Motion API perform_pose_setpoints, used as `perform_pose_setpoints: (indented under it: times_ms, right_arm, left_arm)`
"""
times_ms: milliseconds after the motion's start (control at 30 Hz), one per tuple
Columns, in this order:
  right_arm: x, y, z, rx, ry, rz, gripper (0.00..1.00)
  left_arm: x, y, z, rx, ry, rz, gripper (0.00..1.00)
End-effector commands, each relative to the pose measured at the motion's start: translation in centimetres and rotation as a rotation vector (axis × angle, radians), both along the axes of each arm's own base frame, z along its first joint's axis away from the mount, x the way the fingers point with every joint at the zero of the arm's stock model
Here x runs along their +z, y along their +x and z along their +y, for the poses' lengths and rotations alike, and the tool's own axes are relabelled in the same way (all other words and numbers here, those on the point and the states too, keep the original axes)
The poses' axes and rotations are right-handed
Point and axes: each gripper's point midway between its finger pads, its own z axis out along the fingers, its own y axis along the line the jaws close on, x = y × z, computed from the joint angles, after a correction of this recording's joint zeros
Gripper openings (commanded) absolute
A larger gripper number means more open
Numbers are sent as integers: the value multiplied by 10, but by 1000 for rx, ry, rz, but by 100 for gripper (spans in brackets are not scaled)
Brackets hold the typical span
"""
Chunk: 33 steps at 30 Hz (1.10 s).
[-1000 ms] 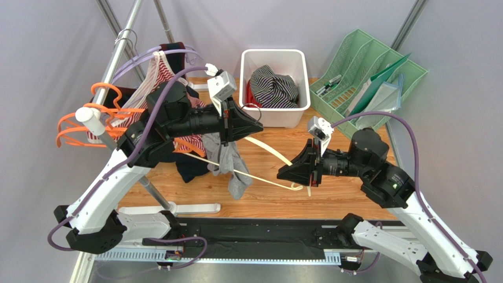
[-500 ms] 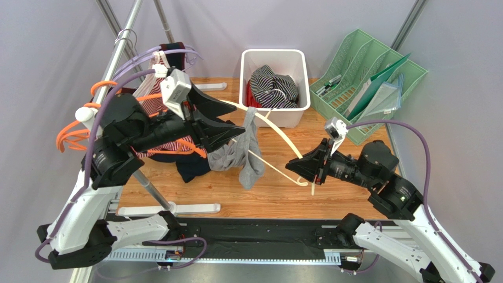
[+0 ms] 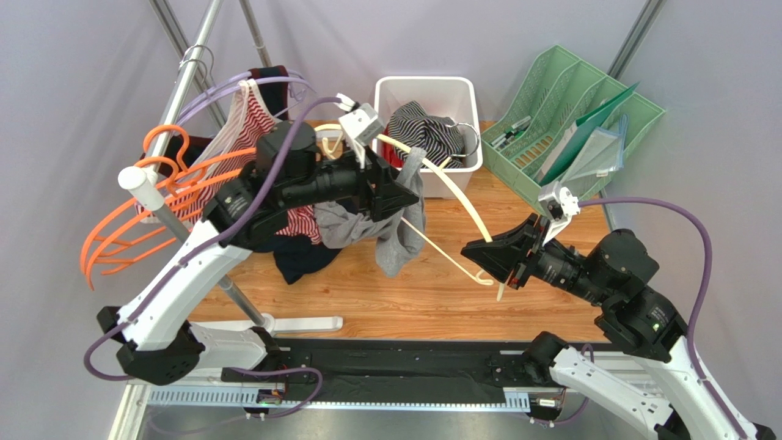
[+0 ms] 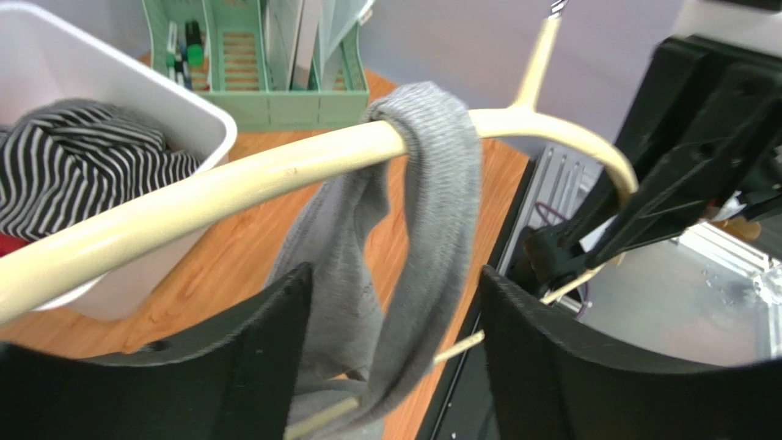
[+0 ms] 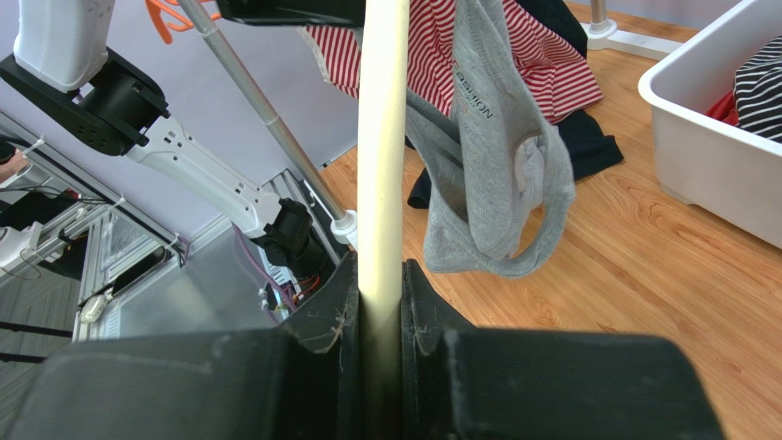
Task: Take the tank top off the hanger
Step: Remove the hanger from the clothesline.
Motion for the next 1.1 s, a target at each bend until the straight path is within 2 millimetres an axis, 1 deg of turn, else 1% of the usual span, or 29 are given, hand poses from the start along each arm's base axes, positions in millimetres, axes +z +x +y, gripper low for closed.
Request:
perform_pose_setpoints:
  times_ms: [0, 33, 67, 133, 167, 233, 267, 300, 333, 400, 433, 467, 533, 567, 633, 667, 767, 867, 900, 933, 967, 1000, 1033, 1067]
  right_arm:
    - [33, -5, -6, -10, 81, -78, 0]
    - [31, -4, -6, -12, 76, -72, 0]
    - [29, -4, -6, -10, 72, -69, 0]
    - [26, -3, -6, -13, 67, -65, 0]
    - [23, -2, -6, -20, 58, -59, 0]
    - [18, 1, -10, -46, 46, -58, 0]
    - [12, 2, -12, -58, 29, -46, 0]
    - [8, 3, -13, -69, 19, -39, 0]
    - [6, 3, -17, -86, 18, -41, 0]
    - [-3, 3, -21, -98, -4, -28, 0]
    - [-4, 0, -25, -106, -2, -32, 0]
    - [-8, -2, -27, -106, -14, -20, 0]
    - [-14, -6, -31, -107, -20, -10, 0]
    - [-17, -11, -35, -104, -17, -3, 0]
    - [-20, -18, -38, -95, -6, -2, 0]
    - [-18, -26, -44, -87, 12, -15, 0]
    - [-16, -39, -54, -79, 29, -19, 0]
    - [-4, -53, -74, -110, 61, -53, 0]
    - [0, -58, -81, -122, 78, -69, 0]
    - [4, -58, -87, -146, 87, -78, 0]
    - [10, -62, -94, -160, 103, -90, 0]
    - [14, -63, -100, -181, 118, -101, 0]
    - [17, -58, -107, -227, 128, -104, 0]
    - [17, -56, -112, -258, 130, -99, 0]
  left_arm:
    - [5, -3, -2, -26, -7, -24, 66]
    - [6, -4, -3, -27, -13, -27, 63]
    - [5, -2, -3, -21, -12, -28, 53]
    - [5, 2, 0, 10, -5, -31, 35]
    - [7, 5, 4, 32, -4, -39, 23]
    - [11, 5, 8, 50, -5, -49, 14]
    - [12, 9, 10, 74, -3, -54, 5]
    - [14, 10, 13, 88, -3, -60, 1]
    - [18, 10, 15, 100, -5, -64, 0]
    - [27, 15, 21, 144, -14, -85, 0]
    - [30, 17, 24, 163, -15, -98, 0]
    - [33, 26, 31, 222, -12, -109, 0]
    - [45, 35, 42, 300, -27, -135, 0]
    - [49, 46, 54, 389, -23, -156, 0]
    - [59, 59, 66, 487, -29, -195, 0]
    - [62, 70, 81, 581, -12, -224, 0]
    - [63, 85, 94, 691, 33, -252, 0]
    - [57, 91, 95, 712, 65, -248, 0]
    - [53, 91, 92, 704, 72, -239, 0]
    - [50, 90, 90, 691, 73, -231, 0]
    - [49, 84, 83, 641, 60, -223, 0]
    - [43, 81, 77, 605, 54, -206, 0]
    - [42, 75, 71, 559, 45, -198, 0]
    - [41, 61, 56, 445, 25, -186, 0]
